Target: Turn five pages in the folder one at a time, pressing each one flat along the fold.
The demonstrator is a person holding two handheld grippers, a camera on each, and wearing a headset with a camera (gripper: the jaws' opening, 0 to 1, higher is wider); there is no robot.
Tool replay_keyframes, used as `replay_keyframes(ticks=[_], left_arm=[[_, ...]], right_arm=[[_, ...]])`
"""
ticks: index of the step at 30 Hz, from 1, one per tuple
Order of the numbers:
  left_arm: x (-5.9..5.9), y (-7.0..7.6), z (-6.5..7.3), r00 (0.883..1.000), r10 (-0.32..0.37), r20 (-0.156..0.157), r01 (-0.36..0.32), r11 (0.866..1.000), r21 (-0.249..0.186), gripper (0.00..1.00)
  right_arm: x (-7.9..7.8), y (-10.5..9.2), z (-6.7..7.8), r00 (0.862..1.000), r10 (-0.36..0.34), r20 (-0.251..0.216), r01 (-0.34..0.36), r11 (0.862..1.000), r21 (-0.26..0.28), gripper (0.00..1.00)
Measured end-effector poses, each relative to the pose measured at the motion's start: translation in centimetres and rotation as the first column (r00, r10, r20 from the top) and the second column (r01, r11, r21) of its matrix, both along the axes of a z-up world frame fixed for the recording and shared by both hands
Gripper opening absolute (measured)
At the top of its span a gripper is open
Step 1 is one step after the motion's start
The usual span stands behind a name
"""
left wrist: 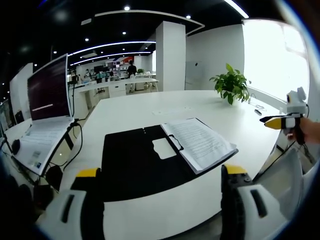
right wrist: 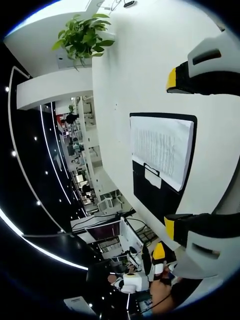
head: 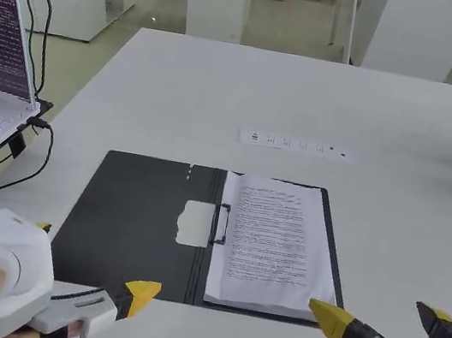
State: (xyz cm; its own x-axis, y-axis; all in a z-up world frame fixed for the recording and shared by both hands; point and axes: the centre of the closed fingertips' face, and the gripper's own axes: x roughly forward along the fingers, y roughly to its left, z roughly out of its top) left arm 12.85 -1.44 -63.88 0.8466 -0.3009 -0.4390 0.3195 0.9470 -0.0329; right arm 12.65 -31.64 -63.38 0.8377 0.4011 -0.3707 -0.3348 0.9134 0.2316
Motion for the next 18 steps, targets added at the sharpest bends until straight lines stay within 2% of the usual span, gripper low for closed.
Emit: replay_keyframes(ticks=[18], left_arm=[[0.5, -1.1, -0.6, 0.999, -0.037, -0.01, 0.038, 0.999, 0.022, 0.99]], right_arm=[[-0.5, 0.7, -0.9, 1.0, 0.014, -0.014, -0.013, 1.0, 0.01, 1.0]])
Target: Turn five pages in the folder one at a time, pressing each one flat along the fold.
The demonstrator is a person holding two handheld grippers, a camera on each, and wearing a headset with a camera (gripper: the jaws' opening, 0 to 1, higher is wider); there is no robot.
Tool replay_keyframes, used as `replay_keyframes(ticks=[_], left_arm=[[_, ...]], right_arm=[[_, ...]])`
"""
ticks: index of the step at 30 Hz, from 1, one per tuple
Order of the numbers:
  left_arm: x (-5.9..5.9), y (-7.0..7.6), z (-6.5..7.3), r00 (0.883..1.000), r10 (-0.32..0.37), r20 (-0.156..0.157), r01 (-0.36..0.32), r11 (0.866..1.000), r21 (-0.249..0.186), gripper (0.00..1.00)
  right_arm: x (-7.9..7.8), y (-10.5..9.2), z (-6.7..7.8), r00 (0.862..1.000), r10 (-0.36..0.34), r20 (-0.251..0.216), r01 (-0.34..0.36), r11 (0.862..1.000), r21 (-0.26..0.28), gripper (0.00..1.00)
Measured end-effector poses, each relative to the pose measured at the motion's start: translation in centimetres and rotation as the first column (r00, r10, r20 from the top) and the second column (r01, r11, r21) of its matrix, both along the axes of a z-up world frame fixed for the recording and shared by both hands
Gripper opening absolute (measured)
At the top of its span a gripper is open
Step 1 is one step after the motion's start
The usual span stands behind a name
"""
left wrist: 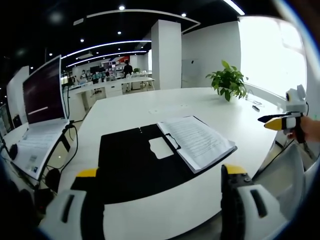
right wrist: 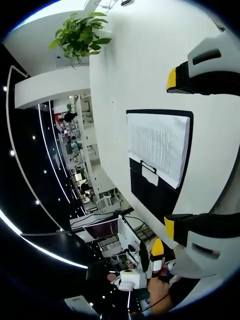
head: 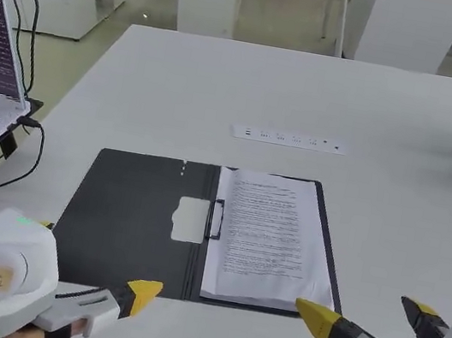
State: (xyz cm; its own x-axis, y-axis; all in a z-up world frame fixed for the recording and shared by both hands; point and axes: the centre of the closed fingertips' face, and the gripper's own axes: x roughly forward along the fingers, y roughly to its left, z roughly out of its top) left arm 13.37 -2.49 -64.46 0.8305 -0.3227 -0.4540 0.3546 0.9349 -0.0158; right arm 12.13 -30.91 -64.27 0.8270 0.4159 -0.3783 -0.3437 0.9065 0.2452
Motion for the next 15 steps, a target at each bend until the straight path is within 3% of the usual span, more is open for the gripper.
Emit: replay_keyframes(ticks=[15], left_arm=[[1.8, -3.1, -0.4, 0.996, -0.092, -0.016, 0.092, 0.996, 0.015, 0.96]], right_arm=[[-0.8, 0.3, -0.3, 1.0, -0.009, -0.006, 0.009, 1.0, 0.014, 1.0]])
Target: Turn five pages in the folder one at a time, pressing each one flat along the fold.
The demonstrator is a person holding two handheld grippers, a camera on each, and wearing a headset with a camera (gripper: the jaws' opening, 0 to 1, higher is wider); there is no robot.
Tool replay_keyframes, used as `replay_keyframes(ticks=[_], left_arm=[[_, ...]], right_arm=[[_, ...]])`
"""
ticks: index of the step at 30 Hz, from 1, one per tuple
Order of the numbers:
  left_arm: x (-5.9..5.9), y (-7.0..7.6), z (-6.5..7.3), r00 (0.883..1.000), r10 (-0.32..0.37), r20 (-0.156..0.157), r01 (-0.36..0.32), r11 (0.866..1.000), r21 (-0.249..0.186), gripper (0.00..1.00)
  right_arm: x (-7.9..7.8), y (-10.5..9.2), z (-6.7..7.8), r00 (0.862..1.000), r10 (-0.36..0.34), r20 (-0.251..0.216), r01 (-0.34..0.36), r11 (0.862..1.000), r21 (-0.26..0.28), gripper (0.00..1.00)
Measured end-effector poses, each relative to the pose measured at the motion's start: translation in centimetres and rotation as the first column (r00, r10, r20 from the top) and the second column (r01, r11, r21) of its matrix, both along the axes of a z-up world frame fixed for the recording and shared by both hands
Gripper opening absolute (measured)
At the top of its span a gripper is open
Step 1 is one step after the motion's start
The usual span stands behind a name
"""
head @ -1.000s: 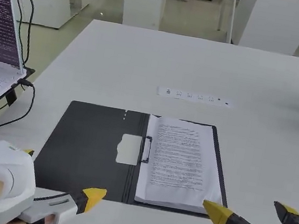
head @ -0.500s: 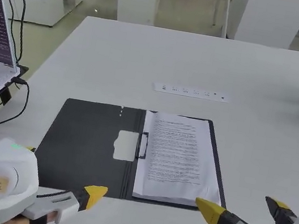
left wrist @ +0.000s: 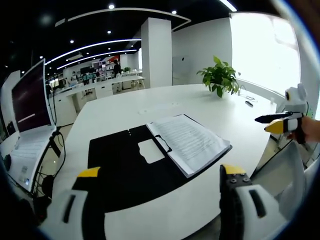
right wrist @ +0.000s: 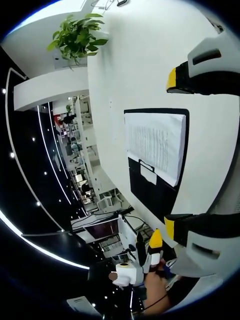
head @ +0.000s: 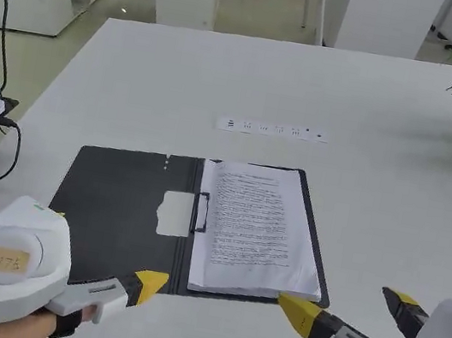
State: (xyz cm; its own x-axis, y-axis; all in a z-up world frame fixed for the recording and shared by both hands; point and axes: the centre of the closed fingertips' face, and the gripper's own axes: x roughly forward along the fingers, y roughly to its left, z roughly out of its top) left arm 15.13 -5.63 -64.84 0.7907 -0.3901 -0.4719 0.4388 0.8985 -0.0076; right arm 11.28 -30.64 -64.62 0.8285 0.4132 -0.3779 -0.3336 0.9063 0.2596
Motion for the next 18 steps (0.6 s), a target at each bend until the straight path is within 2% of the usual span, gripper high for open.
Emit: replay_keyframes(ticks=[9, 10, 12, 14, 15, 18], left_arm=[[2.0, -4.8, -1.0, 0.992, -0.126, -0.012, 0.126, 0.992, 0.013, 0.94], [2.2, -5.5, -1.4, 0.989, -0.143, -0.026, 0.143, 0.99, 0.014, 0.94], [2.7, -6.9, -1.8, 0.986, -0.164, -0.027, 0.164, 0.986, 0.004, 0.93], [3.1, -8.3, -2.6, 0.981, -0.19, -0.048, 0.191, 0.982, 0.004, 0.92], [3.2, -8.6, -2.7, 0.98, -0.194, -0.05, 0.194, 0.981, 0.004, 0.92], [3.9, -10.7, -3.6, 0.973, -0.221, -0.061, 0.221, 0.975, -0.008, 0.91]], right_arm=[[-0.2, 0.0, -0.1, 1.0, -0.008, 0.002, 0.008, 1.0, -0.001, 1.0], [-0.2, 0.1, -0.1, 1.0, -0.008, 0.004, 0.008, 1.0, -0.001, 1.0], [-0.2, 0.1, -0.3, 1.0, -0.009, 0.002, 0.009, 1.0, -0.005, 1.0], [-0.2, 0.2, -0.3, 1.0, -0.008, -0.004, 0.008, 1.0, -0.007, 1.0], [-0.2, 0.2, -0.3, 1.0, -0.008, -0.004, 0.008, 1.0, -0.007, 1.0], [-0.1, 0.1, -0.4, 1.0, -0.015, -0.003, 0.015, 1.0, -0.006, 1.0]])
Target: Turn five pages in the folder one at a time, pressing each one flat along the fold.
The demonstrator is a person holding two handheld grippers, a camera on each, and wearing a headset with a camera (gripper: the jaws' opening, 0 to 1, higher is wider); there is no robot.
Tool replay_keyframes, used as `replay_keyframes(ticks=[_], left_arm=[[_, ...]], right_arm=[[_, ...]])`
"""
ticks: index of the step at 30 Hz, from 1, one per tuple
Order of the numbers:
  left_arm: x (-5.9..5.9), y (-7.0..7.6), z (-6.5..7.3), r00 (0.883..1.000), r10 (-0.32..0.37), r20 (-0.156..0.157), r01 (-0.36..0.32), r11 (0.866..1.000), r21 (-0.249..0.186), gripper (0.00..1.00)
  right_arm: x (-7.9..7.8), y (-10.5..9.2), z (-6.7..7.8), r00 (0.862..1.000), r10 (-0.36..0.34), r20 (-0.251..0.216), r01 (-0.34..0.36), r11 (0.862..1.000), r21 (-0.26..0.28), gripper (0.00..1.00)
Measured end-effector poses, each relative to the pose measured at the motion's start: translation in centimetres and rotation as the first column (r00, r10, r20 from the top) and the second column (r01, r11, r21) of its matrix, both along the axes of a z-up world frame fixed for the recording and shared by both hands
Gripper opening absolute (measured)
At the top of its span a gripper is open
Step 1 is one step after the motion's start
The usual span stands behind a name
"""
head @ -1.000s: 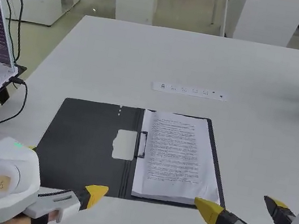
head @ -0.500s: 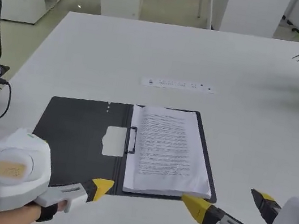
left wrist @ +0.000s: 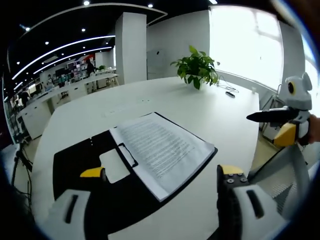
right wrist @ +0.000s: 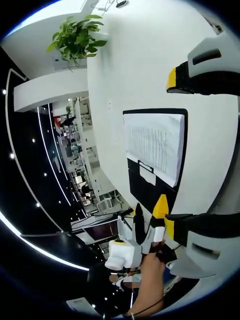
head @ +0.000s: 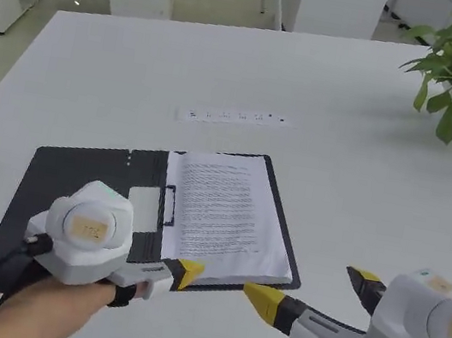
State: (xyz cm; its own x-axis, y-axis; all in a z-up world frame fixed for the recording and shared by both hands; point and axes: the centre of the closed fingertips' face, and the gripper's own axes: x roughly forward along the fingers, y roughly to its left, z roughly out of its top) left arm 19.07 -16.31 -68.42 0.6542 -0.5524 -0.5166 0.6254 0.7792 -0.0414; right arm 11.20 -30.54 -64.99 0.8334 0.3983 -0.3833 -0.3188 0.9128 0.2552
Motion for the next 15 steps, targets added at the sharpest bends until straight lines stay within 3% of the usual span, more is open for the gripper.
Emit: replay_keyframes(ticks=[7, 15], left_arm=[[1.4, -3.8, -1.7, 0.999, -0.03, -0.016, 0.03, 0.999, -0.014, 0.88], [2.2, -6.7, -4.0, 0.998, -0.029, -0.055, 0.028, 0.999, -0.026, 0.83]], right_arm=[[0.1, -0.1, -0.3, 1.0, -0.008, -0.007, 0.008, 1.0, 0.001, 1.0], [0.3, -0.5, -0.3, 1.0, -0.017, -0.012, 0.017, 1.0, 0.008, 1.0]])
